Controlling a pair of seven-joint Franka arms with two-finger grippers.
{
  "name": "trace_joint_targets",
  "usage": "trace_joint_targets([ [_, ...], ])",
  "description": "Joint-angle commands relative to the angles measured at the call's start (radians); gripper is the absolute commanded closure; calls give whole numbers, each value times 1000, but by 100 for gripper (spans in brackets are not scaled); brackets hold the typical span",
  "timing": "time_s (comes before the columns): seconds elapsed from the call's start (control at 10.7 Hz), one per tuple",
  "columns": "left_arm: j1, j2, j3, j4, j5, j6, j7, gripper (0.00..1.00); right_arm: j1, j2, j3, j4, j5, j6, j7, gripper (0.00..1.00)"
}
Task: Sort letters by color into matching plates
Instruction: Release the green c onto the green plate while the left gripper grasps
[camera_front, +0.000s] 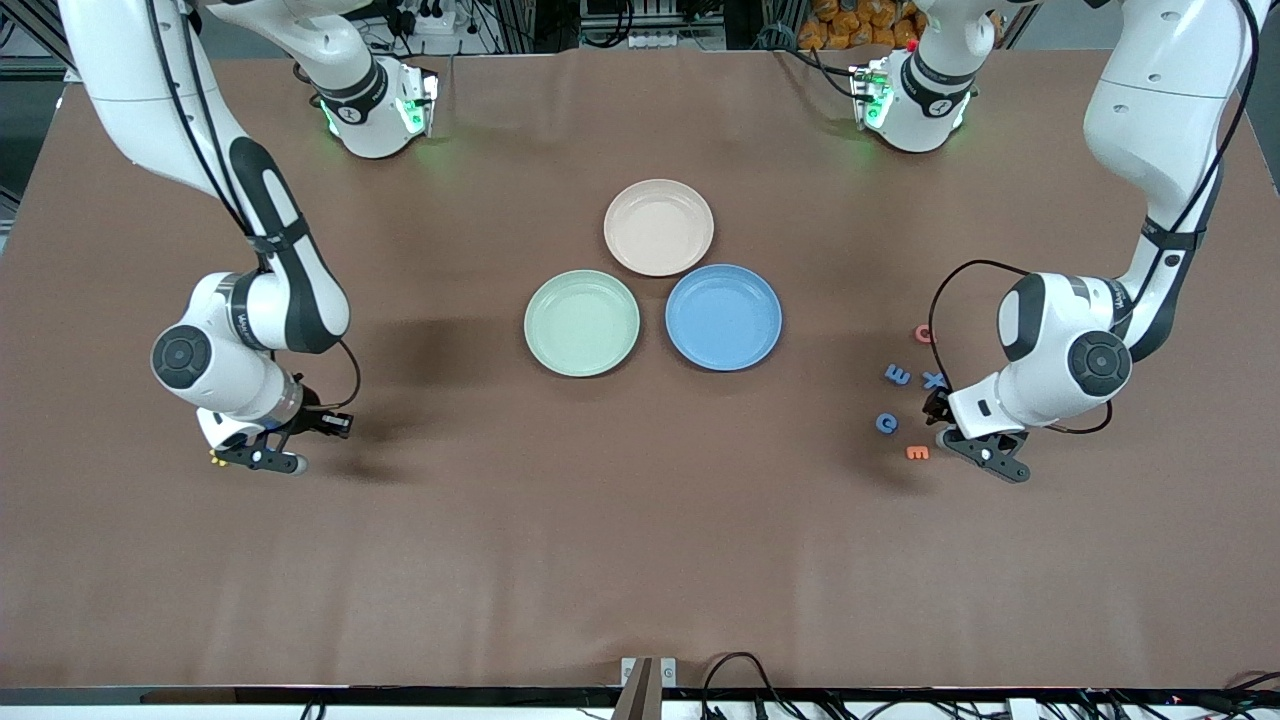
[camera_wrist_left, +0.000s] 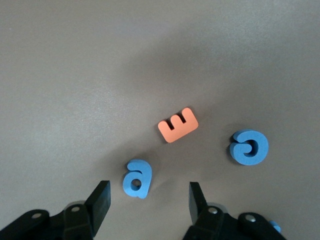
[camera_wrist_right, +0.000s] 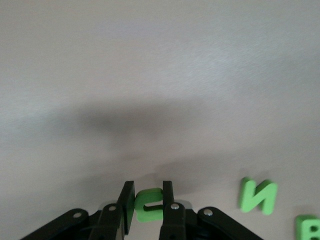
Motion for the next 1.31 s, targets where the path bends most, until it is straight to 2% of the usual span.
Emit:
trace_joint_targets([
  [0.0, -2, 25, 2, 28, 21, 7, 48, 32, 54, -56, 18, -26, 3, -46, 114, 100],
  [0.19, 7, 31, 0, 28, 105, 9, 49, 33, 66, -75, 55, -26, 3, -72, 165, 100],
  [0.37, 10, 34, 0, 29, 128, 7, 51, 33, 89, -79, 90, -26, 3, -87, 240, 100],
  [1.21, 4, 61, 0, 43, 131, 25, 52, 42, 366, -115, 93, -22, 5, -145, 467, 100],
])
